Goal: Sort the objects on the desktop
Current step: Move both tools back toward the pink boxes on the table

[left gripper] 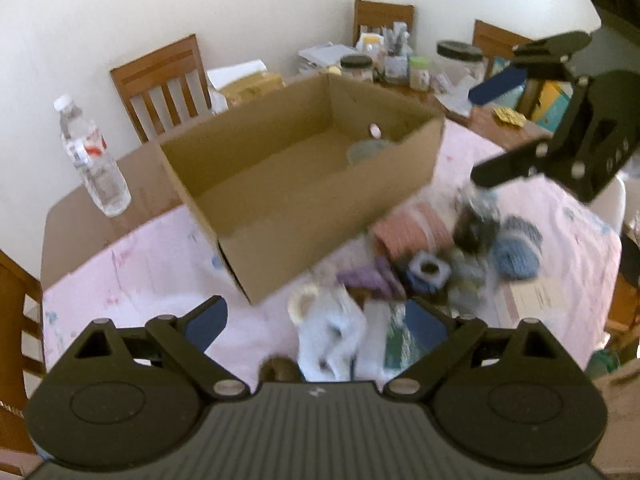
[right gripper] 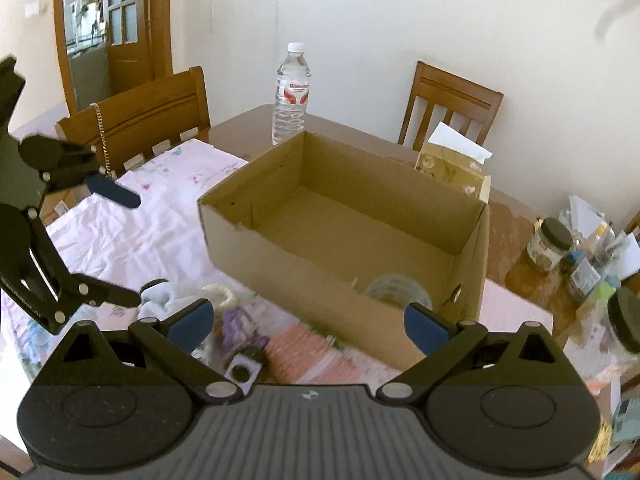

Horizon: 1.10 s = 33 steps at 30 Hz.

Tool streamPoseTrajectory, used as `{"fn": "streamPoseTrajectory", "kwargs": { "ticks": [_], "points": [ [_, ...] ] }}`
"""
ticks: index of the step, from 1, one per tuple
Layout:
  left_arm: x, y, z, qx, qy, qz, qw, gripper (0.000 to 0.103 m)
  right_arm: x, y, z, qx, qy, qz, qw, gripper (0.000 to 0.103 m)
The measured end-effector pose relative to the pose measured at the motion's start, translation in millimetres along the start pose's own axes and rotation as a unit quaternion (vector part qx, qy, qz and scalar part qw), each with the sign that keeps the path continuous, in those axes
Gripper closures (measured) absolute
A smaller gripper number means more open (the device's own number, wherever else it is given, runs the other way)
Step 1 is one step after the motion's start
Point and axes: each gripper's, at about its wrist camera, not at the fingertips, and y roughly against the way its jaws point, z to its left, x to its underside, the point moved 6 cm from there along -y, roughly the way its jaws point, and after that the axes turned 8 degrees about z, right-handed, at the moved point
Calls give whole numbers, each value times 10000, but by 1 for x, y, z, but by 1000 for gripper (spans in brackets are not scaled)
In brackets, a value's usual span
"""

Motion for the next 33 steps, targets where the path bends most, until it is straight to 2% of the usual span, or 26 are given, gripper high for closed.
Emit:
{"fn": "streamPoseTrajectory", "kwargs": {
  "ticks": [6, 13, 23, 27, 33],
  "points": [
    [38, -6, -13, 206, -318, 272, 9989, 7, 29, 8, 21, 252, -116, 118, 9995, 0],
    [70, -20, -15, 244, -763, 501, 9955, 7, 61, 9, 40, 343, -621, 295, 9970, 0],
    [76, -48, -4, 405, -1107, 599, 9912, 7, 107, 10, 59, 678, -1350, 601, 9867, 0],
    [79, -57, -4, 573, -1246, 614, 9886, 7, 118, 10, 64, 808, -1499, 719, 9828, 0],
    [82, -63, -10, 628, -1517, 562, 9848, 9, 131, 4, 59, 1051, -1956, 841, 9714, 0]
  ]
}}
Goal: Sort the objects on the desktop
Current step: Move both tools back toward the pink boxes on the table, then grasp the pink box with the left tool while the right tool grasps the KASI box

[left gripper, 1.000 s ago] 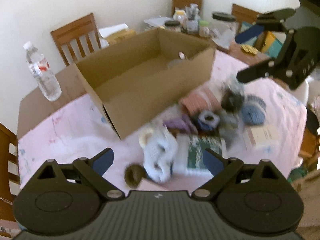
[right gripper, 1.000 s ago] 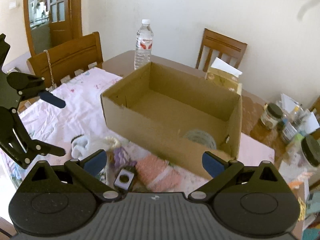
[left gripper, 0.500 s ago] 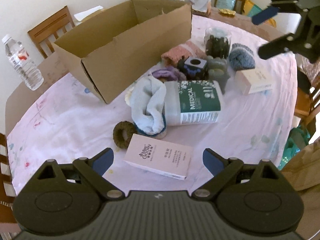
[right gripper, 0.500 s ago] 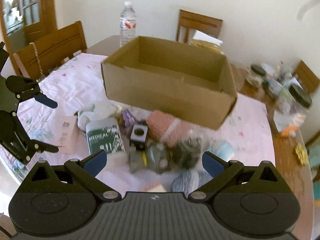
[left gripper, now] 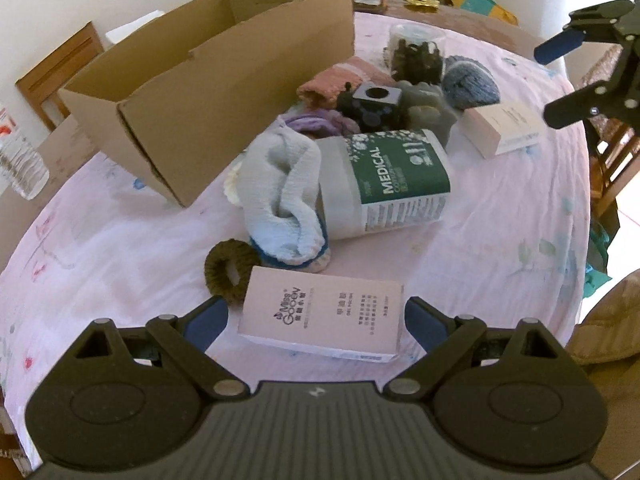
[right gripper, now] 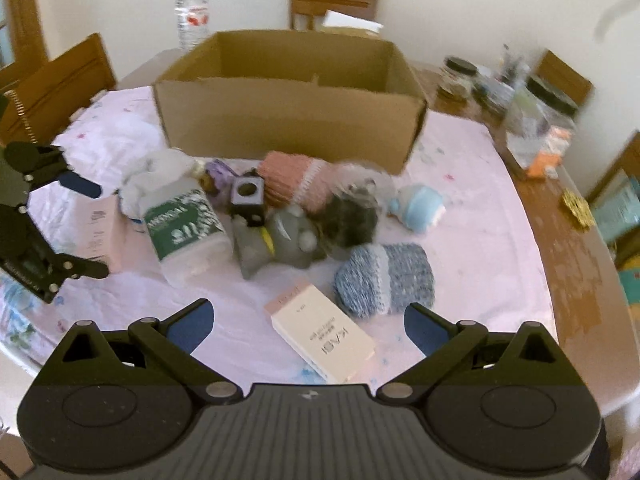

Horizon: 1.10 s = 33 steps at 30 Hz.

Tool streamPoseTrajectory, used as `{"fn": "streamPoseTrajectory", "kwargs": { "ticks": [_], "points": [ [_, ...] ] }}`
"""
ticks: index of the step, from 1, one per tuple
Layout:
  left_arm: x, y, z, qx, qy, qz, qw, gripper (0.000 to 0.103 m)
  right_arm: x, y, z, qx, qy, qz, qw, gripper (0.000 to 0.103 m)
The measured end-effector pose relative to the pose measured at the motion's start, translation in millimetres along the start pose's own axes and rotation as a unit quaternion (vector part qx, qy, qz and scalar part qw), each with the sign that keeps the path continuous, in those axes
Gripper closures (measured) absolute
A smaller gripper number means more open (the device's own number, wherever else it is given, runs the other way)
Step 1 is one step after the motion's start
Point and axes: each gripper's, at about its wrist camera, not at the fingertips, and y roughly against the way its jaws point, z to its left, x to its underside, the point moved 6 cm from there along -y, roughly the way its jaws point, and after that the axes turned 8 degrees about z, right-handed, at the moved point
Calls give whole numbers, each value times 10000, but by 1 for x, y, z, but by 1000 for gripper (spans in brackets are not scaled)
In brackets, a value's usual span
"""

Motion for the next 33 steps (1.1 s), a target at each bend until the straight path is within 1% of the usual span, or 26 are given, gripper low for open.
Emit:
{"fn": "streamPoseTrajectory", "kwargs": {
  "ticks": [4, 5, 6, 13, 18, 22, 28, 33],
  "points": [
    [1, -4, 1, 17, -48, 5, 10000, 14, 6, -14, -3, 141, -291, 138, 9994, 0],
    [1, -4, 2, 59, -28, 6, 10000, 18, 7, -17, -4, 176, -347, 167, 9991, 0],
    [1, -5, 3, 103, 6, 13, 9999, 19, 7, -22, -5, 225, -454, 206, 9985, 0],
    [1, -6, 5, 152, 32, -2, 9999, 19, -3, -46, -11, 433, -1102, 334, 9924, 0],
    [1, -6, 6, 183, 67, -36, 9998, 19, -9, -61, -9, 625, -1245, 408, 9894, 0],
    [2, -5, 6, 203, 30, -62, 9998, 19, -6, -63, -11, 828, -1296, 493, 9869, 0],
    [2, -5, 6, 211, -99, -86, 9997, 19, 2, -60, -14, 901, -1355, 709, 9841, 0],
    [-1, -6, 5, 215, -129, -119, 9996, 19, 0, -63, -11, 877, -1452, 895, 9814, 0]
  ]
}}
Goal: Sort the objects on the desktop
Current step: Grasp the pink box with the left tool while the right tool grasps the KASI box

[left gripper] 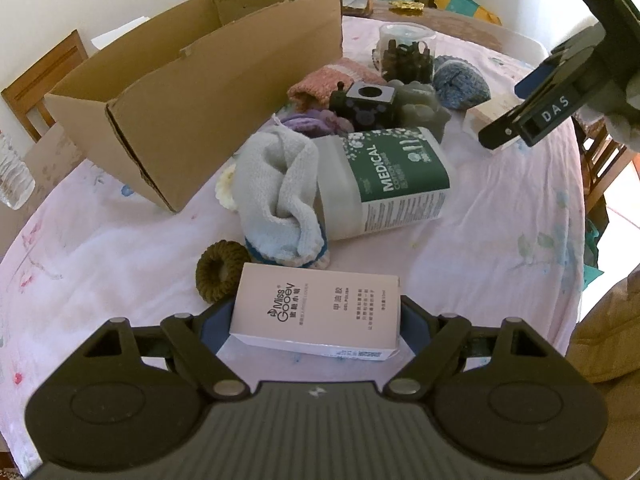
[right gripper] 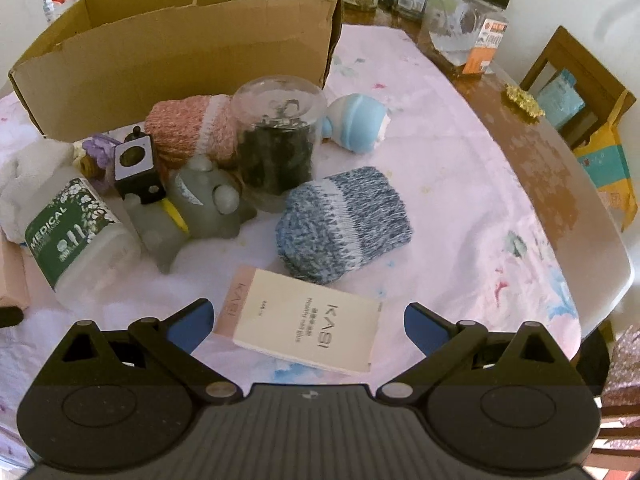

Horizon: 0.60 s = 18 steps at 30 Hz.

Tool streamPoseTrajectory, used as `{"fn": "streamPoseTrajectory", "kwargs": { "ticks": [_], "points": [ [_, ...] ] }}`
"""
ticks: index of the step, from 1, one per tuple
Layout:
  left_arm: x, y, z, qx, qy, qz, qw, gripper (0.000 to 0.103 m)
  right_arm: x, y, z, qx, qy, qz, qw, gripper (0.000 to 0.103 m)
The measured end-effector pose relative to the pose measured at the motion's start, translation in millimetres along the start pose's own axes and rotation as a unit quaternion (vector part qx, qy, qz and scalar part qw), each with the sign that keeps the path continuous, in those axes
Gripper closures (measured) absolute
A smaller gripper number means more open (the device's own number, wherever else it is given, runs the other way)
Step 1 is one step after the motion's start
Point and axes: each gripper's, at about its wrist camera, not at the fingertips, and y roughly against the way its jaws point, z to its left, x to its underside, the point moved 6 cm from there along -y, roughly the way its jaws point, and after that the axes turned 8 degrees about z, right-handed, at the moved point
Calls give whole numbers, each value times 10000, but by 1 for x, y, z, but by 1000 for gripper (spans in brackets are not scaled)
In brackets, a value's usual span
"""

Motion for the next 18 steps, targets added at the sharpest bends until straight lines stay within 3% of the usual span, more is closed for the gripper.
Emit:
{"fn": "streamPoseTrajectory", "kwargs": {
  "ticks": [11, 18],
  "points": [
    [1, 3, -3, 64, 10, -53, 10000, 19, -4, 2, 32, -576, 446, -39, 9973, 0],
    [4, 4, -2, -9, 74, -68, 9999, 19, 1, 0, 30, -395, 633, 81, 9972, 1]
  ]
}}
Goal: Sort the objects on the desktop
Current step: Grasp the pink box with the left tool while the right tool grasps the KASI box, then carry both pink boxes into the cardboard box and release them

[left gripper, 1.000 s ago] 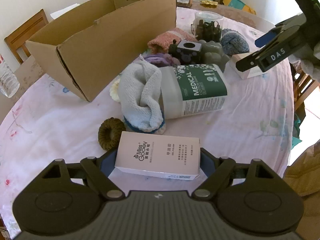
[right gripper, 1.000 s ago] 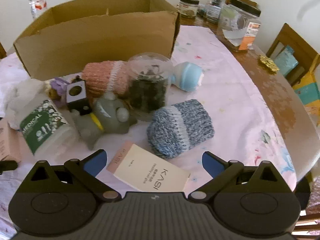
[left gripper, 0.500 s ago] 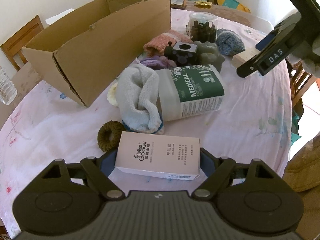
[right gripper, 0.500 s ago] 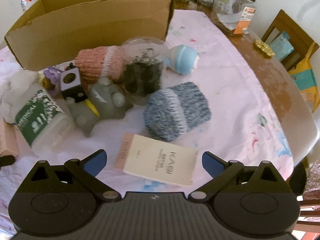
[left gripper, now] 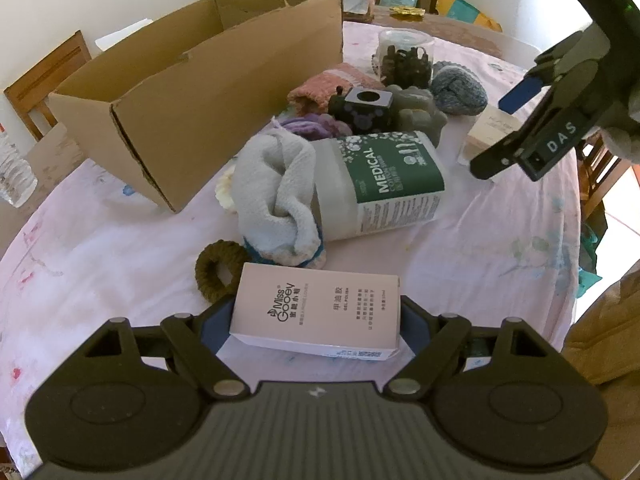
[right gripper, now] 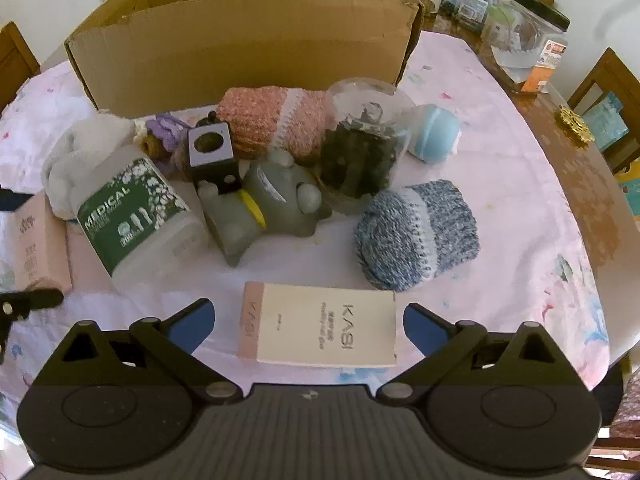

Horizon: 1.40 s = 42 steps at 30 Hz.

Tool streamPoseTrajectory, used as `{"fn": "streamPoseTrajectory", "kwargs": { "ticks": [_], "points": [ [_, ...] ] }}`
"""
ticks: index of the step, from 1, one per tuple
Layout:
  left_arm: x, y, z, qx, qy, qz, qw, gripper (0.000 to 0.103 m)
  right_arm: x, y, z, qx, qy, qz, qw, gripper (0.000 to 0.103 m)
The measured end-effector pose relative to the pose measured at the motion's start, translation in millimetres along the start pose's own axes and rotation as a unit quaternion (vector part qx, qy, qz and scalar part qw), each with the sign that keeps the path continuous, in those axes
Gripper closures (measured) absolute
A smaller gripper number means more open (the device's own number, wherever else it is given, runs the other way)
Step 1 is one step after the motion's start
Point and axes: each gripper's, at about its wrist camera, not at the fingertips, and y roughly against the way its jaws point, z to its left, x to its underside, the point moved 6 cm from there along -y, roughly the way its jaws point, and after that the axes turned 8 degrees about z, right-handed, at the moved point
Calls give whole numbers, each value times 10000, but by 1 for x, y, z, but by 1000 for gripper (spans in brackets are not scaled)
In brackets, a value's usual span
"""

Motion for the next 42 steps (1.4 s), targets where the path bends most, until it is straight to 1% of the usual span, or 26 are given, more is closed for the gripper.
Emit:
{"fn": "streamPoseTrajectory", "kwargs": {
  "ticks": [2, 6, 9, 15, 22, 27, 35, 42],
  "points": [
    [1, 0, 1, -26, 42, 9, 10000, 20, 2, 0, -1, 61, 60, 22, 10000, 3],
    [-1, 4, 1, 18, 98, -52, 9999, 20, 4, 2, 0, 51, 133, 91, 9999, 14],
    [-3, 7, 0, 7, 139, -106, 9998, 20, 6, 2, 0, 32, 172, 132, 9998, 18],
    [-6, 14, -2, -1, 279, -143, 9995, 20, 8, 7, 1, 35, 299, 121, 9995, 19],
    [-8, 25, -7, -311, 458, 7, 9985, 20, 5, 29, 3, -43, 516, -64, 9986, 19],
    [-12, 43, -9, -375, 690, -47, 9969, 20, -3, 47, 5, -135, 770, -246, 9966, 19],
    [-27, 67, -5, -611, 1118, -108, 9918, 20, -28, 74, 4, -275, 1178, -571, 9910, 19],
    [-54, 84, 5, -802, 1400, -308, 9864, 20, -60, 92, 3, -389, 1569, -891, 9828, 19]
  ]
}}
